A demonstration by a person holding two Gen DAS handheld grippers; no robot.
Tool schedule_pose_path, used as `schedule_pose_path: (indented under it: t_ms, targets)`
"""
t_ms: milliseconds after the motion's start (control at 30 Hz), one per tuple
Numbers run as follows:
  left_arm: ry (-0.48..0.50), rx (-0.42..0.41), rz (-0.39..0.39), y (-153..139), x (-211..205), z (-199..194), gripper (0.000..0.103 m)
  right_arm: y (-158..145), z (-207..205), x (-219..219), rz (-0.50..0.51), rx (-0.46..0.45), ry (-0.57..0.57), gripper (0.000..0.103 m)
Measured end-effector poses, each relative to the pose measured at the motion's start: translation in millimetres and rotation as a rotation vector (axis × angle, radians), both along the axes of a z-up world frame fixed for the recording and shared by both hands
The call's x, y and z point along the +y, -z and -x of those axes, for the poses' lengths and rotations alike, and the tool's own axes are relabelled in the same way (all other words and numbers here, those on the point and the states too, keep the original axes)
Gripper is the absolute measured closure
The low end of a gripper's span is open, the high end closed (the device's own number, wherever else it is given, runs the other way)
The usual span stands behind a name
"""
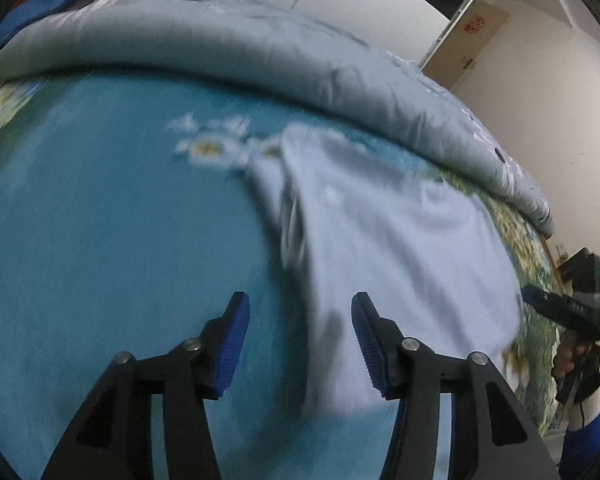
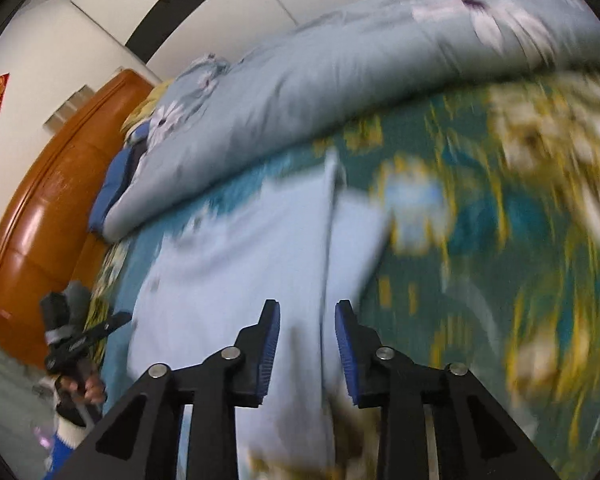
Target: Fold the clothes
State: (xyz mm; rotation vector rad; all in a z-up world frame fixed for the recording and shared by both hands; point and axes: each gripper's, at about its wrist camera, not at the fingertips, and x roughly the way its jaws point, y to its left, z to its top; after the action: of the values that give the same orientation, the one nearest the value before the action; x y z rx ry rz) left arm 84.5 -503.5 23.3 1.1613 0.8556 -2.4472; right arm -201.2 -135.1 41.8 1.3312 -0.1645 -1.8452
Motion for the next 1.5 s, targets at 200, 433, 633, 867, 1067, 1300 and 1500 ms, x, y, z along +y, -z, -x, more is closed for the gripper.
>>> schedule_pose_path:
  t_ms: [200,433,633,867,1067,1300,1500]
  targets:
    - [-0.003,-0.031,-0.018,15,22,-7,0.043,25,-29,24,0.034,-0.052,0.018,0.055]
    - [-0.005,0.013,-0.031,17,32,12,0.043,31,-29,1,0.1,-0.065,0.014,0.055]
    - [-0.09,0.042,-0.115,21,27,6,0.098,37,-28,8,0.149,-0.107,0.048,0.096]
    - [-0.13,0.059,-0.148,0,44,-32,0.099,7,-50,22,0.161,-0.081,0.049,0.097]
    - [-0.041,0.019,-0.112,-3,98,-94,0.099,1,-104,65,0.171,-0.123,0.03,0.097]
    - [-0.01,-0.031,0.007,10,133,-146,0.098,14,-166,110,0.175,-0.143,0.019,0.097]
    - [-0.022,0.019,-0.015,8,127,-156,0.095,31,-167,113,0.158,-0.154,0.031,0.093]
